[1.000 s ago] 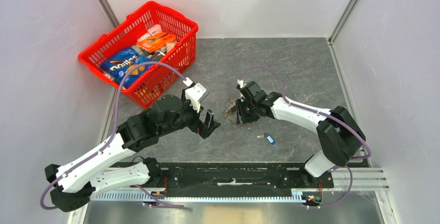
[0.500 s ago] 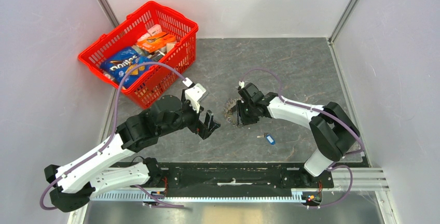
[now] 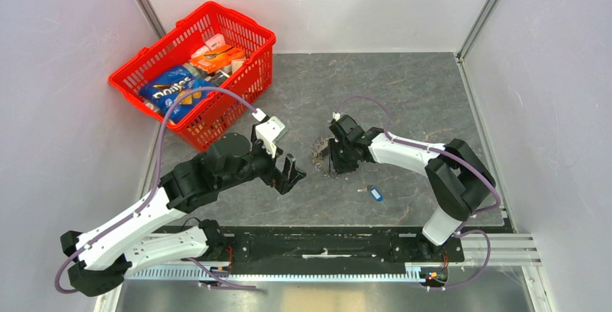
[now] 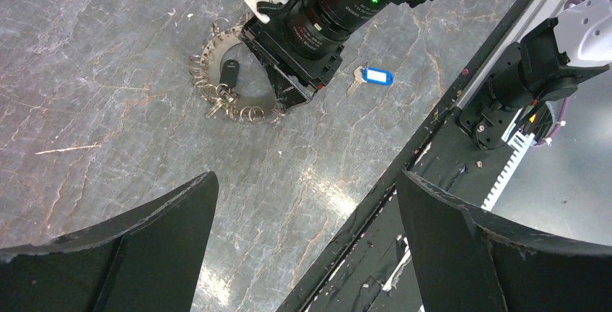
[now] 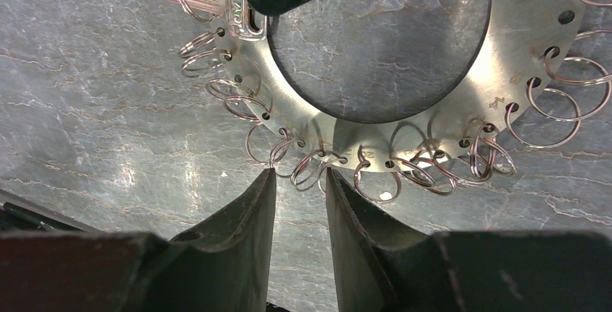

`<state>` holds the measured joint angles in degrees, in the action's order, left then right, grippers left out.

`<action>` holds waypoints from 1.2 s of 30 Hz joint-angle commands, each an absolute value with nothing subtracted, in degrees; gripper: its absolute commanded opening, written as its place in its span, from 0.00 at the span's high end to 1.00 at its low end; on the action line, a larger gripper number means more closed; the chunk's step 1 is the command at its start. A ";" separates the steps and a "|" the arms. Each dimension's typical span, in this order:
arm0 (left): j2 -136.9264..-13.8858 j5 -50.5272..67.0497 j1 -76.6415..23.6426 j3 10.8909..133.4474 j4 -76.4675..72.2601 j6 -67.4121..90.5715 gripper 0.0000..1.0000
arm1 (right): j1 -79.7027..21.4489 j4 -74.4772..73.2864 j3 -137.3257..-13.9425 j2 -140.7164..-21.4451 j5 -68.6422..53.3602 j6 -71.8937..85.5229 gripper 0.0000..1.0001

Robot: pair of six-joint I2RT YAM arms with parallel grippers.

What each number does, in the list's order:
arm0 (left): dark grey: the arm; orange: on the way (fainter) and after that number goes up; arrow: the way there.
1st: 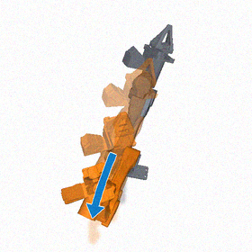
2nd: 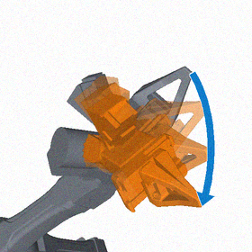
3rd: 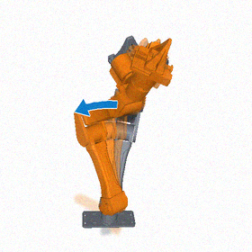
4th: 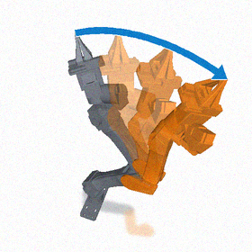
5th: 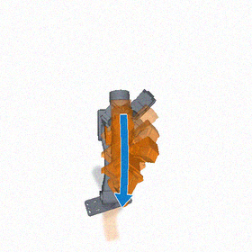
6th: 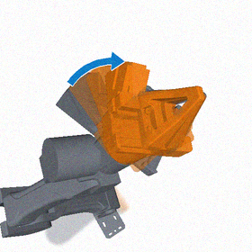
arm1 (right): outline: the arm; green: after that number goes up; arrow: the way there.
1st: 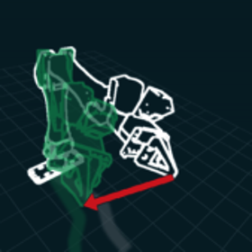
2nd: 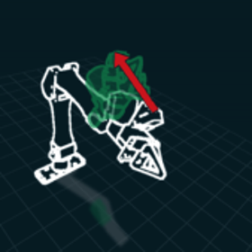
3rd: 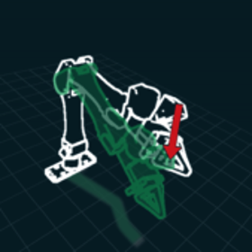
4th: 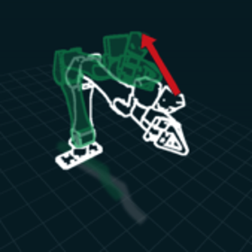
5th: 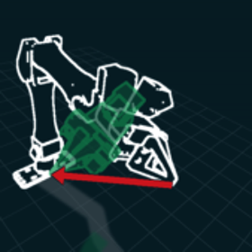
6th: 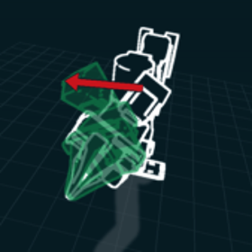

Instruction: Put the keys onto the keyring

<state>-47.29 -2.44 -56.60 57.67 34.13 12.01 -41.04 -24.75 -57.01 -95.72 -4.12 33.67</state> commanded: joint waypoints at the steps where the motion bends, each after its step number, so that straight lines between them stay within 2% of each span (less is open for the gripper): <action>1: -46.41 -1.47 -56.25 57.48 31.82 12.66 0.00 | -41.20 -23.96 -59.24 -96.68 -3.10 34.70 0.62; 25: -45.97 -1.76 -56.25 57.39 31.82 12.57 0.00 | -41.15 -23.47 -59.59 -98.25 -3.35 35.74 0.79; 32: -45.94 -1.84 -56.23 57.39 31.91 12.56 0.00 | -41.21 -23.38 -59.65 -97.44 -3.22 35.94 0.93; 36: -45.97 -1.85 -56.25 57.39 31.90 12.57 0.00 | -41.22 -24.09 -59.65 -96.06 -2.49 36.10 0.94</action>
